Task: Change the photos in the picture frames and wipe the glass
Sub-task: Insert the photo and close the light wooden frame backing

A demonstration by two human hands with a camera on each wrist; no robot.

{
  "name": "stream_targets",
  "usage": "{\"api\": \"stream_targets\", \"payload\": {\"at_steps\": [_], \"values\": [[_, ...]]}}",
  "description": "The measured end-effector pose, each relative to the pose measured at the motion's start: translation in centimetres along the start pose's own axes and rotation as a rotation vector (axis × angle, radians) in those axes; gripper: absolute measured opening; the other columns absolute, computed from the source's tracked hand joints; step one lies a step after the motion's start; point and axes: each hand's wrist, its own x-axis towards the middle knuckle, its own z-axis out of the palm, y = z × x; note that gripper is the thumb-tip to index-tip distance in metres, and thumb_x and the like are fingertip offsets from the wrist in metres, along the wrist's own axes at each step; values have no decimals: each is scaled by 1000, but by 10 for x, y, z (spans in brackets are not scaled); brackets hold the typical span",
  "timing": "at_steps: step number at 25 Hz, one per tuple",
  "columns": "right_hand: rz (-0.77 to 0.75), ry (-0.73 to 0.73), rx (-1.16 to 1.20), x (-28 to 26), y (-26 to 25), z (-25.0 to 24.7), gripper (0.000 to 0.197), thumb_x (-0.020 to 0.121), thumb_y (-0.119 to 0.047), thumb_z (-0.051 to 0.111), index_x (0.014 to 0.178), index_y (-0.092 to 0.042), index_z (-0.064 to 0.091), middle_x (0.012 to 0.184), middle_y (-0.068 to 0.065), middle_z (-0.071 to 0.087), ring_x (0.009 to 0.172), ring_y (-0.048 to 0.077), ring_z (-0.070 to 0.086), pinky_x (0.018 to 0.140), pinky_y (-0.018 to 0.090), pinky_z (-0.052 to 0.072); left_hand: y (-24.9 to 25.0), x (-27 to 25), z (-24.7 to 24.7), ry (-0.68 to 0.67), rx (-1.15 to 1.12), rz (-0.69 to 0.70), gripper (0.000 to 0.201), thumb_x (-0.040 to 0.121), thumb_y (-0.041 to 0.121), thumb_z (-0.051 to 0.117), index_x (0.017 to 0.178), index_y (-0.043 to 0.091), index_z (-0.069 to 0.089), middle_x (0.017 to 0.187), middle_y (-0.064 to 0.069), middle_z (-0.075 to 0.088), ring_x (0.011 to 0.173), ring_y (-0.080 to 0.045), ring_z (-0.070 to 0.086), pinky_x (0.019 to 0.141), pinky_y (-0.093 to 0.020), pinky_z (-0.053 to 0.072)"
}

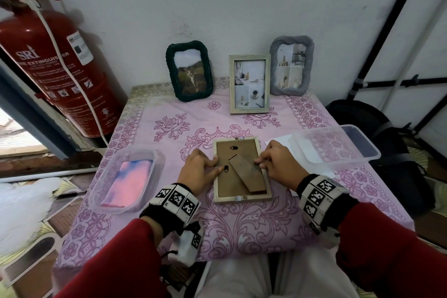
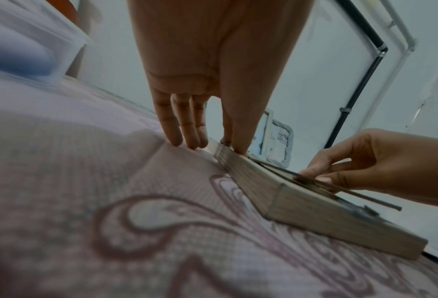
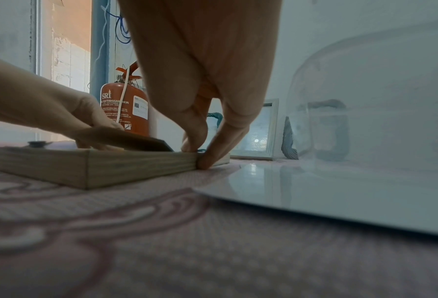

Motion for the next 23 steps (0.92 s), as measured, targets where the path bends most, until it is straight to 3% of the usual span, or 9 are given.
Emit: {"api": "stream_targets", "payload": {"at_steps": [3,10,14,16,19,23], "values": [[24,-3,24,0,0,0,18,83,11,54,96,10,66,82,1,47,91,28,62,59,7,38,1,2,0,16,47,40,25,84,27,67,100,9,73,102,-12,49,101,-26,48,91,-37,43],[23,-25,-7,0,-3,-2,20,84,9,54,95,8,70,101,22,54,90,32,61,74,24,47,5,3,-4,-32,125,134,23,86,28,64,99,13,74,97,-6,48,95,-22,46,81,-28,38],[30,-35,2,-1,-4,-2,21,83,10,52,95,8,70,102,22,54,90,32,61,73,22,45,8,4,-6,-61,28,118,29,83,25,68,108,11,71,93,-3,43,88,-17,44,73,-21,31],[31,-39,-1,-1,-4,-3,21,84,9,52,94,8,70,102,22,54,91,31,62,73,21,44,9,2,-9,-18,-60,86,36,77,23,74,110,12,69,90,-8,50,85,-20,49,74,-25,36],[30,-46,8,-1,-4,-4,21,84,8,53,95,7,71,103,23,55,91,32,62,73,22,45,10,2,-10,35,-79,51,34,71,21,79,102,8,72,84,-9,60,77,-20,56,72,-28,45],[33,-35,23,-1,-4,-4,22,83,9,53,95,6,70,102,22,55,90,32,61,75,24,46,9,5,-7,23,-114,9,28,71,18,79,97,8,74,78,-6,62,73,-15,55,66,-21,39]]}}
